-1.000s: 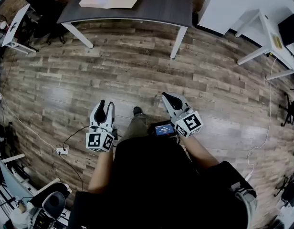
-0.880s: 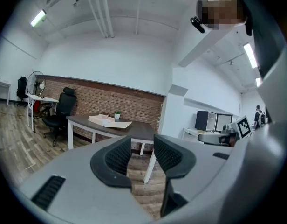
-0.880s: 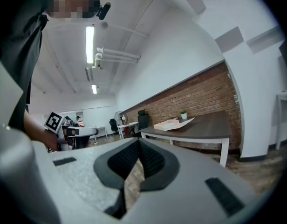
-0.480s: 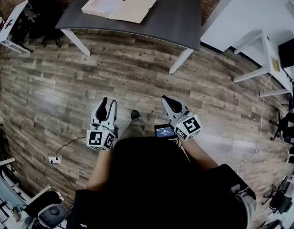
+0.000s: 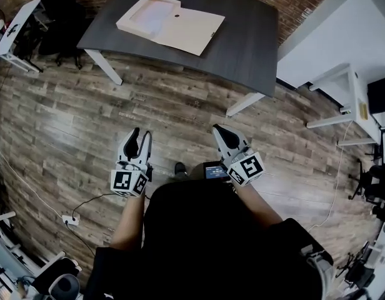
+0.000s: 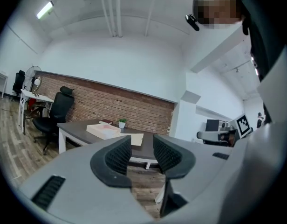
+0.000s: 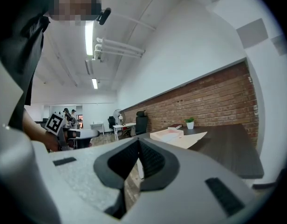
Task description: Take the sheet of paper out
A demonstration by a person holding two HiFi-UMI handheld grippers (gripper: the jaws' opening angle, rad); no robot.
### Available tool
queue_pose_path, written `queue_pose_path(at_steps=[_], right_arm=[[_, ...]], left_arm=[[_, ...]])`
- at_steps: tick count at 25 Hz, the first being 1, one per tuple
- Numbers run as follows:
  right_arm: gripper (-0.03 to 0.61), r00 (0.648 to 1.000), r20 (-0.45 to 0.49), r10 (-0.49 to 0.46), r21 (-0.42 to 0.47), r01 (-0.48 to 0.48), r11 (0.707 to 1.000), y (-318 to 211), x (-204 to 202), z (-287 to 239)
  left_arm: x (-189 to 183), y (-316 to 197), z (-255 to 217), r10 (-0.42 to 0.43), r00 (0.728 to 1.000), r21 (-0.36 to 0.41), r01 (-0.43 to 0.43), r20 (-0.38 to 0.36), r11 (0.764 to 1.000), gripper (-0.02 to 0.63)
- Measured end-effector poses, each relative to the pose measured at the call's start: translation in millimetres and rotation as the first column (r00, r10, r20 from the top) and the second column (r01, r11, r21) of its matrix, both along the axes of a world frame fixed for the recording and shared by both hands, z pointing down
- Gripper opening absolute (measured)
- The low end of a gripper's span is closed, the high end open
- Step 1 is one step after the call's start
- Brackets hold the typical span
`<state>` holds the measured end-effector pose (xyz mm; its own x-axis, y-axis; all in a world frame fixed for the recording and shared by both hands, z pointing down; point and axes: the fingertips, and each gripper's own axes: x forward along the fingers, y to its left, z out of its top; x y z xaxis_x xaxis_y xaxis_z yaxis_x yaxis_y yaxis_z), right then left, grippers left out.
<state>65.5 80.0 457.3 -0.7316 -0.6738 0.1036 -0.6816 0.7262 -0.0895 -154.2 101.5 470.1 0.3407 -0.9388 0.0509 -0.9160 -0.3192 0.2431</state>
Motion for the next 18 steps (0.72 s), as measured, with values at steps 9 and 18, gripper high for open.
queue_pose_path(at_steps=[9,18], right_arm=[[0.004,0.999,-0.003,0.050,-0.017,-0.050,0.999,-79,3,14],[0.003,0.999,0.038,0.036,-0.020,-0.035,0.999,-203,12,13]], left_arm=[[0,-91,18,0.039,0.999,-0.031,-0.039,-0.014,0.999,0.137],[14,-209,12,0.038,0.999,-0.047,-0.037,0.021,0.998,0.137]])
